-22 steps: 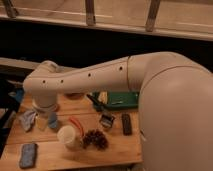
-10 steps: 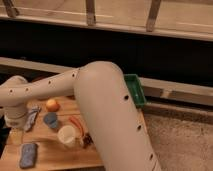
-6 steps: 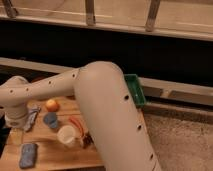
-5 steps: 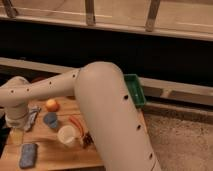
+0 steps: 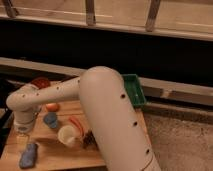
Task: Wipe purple bowl with sponge
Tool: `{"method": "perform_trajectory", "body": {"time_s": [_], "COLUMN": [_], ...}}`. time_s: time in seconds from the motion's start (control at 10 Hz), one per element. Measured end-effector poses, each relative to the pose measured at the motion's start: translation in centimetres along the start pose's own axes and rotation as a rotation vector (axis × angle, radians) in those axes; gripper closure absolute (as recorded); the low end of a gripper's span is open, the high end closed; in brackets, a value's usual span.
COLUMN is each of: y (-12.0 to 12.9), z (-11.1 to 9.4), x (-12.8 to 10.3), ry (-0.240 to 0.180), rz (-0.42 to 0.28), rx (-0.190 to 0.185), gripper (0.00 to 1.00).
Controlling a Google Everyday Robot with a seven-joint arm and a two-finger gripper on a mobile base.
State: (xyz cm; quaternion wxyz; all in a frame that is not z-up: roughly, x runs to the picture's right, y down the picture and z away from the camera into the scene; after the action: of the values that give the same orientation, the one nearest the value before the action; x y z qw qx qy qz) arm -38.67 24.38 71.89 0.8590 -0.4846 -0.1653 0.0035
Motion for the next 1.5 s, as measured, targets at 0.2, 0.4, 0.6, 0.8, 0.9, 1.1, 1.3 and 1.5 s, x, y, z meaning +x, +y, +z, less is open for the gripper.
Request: {"method": "perform_trajectory", "body": {"time_s": [0.2, 0.4, 0.6, 0.8, 0.9, 1.1, 1.3, 1.5], "y": [0.2, 0.6, 1.0, 1.0, 1.0, 0.8, 0.4, 0.3], "z": [1.2, 2.1, 3.0, 4.2, 4.8, 5.5, 5.6, 5.2], "x": [0.2, -0.4, -1.0, -0.9, -0.6, 0.3, 1.3, 1.4], "ry": [-0.023, -0.036, -0.043, -0.056, -0.061, -0.068, -0.060, -0.042], "rz": [0.006, 0.000, -0.011, -0.008, -0.003, 0.014, 0.029, 0.022], "rx": [-0.036, -0.064, -0.089, -0.111, -0.119, -0.123, -0.115, -0.090], "gripper": [0.32, 0.32, 0.32, 0.32, 0.34, 0.47, 0.59, 0.78]}}
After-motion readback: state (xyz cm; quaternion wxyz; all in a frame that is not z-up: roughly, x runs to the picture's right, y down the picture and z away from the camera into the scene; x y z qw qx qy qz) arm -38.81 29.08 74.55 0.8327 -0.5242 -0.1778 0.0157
